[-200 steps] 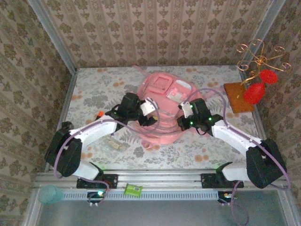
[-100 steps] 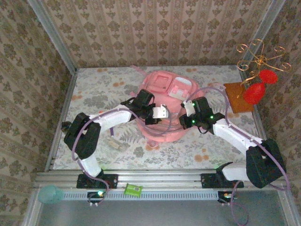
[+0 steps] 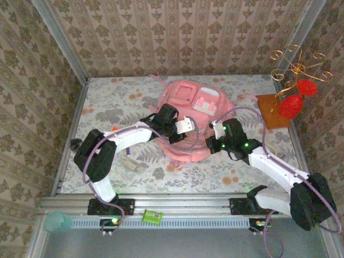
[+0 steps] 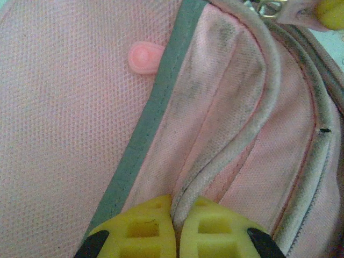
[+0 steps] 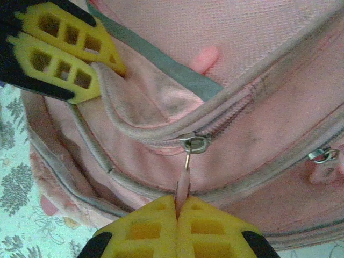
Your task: Pack books, pencil case, and school supplies into a backpack
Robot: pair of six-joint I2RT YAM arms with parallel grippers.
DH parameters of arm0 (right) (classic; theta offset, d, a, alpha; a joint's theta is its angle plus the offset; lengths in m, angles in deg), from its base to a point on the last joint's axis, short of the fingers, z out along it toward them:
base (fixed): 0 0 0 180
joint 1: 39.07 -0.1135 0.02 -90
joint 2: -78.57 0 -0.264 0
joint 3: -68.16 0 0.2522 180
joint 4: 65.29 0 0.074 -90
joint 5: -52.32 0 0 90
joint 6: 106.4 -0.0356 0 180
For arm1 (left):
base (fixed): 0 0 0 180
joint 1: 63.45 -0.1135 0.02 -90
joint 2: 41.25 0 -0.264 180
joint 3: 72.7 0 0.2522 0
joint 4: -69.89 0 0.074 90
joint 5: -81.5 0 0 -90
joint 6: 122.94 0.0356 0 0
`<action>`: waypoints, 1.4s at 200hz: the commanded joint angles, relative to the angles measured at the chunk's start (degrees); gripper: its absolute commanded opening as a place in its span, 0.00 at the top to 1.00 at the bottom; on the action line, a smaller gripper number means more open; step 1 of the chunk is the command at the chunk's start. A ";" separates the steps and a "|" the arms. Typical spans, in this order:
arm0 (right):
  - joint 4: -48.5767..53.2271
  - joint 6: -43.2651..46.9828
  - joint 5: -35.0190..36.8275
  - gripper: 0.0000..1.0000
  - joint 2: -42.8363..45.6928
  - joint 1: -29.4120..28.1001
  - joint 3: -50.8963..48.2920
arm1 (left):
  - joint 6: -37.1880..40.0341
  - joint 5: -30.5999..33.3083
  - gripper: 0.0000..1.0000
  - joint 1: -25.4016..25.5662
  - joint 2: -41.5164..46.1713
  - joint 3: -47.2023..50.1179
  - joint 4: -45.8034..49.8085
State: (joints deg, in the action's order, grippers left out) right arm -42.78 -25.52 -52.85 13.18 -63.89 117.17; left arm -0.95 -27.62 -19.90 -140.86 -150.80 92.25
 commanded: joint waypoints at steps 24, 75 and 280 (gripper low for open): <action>-6.01 -1.63 -7.97 1.00 0.24 -5.54 -1.69 | -8.39 7.38 1.00 0.54 2.22 1.65 -6.72; -13.21 -1.47 -9.03 1.00 -0.34 -9.50 -3.87 | -10.01 6.72 1.00 1.68 1.59 1.62 -7.38; -11.19 -6.67 -4.58 1.00 2.44 4.33 -6.13 | -43.56 0.97 0.27 -13.51 8.69 2.41 -3.69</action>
State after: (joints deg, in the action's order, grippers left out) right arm -56.76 -31.64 -57.47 15.63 -61.09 108.86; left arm -32.47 -29.45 -30.26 -128.45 -145.86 83.97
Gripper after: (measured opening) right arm 0.054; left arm 0.752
